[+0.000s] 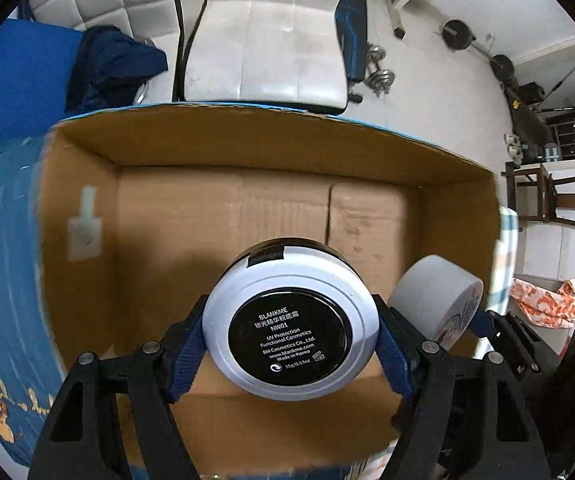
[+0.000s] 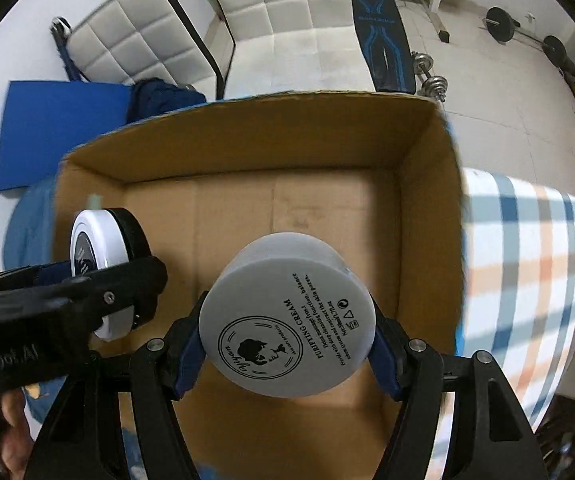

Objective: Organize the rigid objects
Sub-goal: 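Carry both jars into the cardboard box and lower them onto its floor, then open both tools and lift them out of the box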

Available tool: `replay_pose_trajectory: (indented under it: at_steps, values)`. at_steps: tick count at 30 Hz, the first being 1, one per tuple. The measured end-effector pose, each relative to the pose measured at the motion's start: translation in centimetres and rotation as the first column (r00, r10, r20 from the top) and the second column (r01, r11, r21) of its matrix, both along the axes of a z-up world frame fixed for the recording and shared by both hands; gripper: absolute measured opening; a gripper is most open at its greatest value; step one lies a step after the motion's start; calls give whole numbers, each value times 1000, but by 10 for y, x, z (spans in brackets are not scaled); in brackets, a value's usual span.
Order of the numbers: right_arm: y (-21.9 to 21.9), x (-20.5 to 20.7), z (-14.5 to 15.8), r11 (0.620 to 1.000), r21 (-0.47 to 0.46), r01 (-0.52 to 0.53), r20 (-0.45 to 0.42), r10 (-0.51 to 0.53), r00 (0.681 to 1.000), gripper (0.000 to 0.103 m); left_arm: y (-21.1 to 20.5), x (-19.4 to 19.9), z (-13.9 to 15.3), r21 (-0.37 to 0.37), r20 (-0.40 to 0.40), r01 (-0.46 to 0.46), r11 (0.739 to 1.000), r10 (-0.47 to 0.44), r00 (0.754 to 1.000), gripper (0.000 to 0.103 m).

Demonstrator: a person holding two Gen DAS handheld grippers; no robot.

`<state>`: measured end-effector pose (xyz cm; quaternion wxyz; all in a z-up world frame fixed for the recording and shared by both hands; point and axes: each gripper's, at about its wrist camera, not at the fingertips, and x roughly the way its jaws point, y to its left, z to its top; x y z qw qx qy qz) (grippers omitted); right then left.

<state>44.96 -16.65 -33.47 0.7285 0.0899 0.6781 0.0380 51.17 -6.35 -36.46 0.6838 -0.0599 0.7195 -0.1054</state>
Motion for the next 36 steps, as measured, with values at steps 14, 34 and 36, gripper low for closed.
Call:
replay_pose_trajectory:
  at_steps: [14,34,36]
  values:
    - [6,49,-83,998,-27,-53,-126,49,991,71,-11,27,-56,44,-101,22,999,-18,995,73]
    - [11,11,-60,1000,-7,-25,-97,25,995,102,12,-20,9,128,65,-26,991,18,998,102]
    - [17,-3,-49,999,-42,-18,-64,15,998,103,15,-28,16,130,88,-40,991,29,996,102]
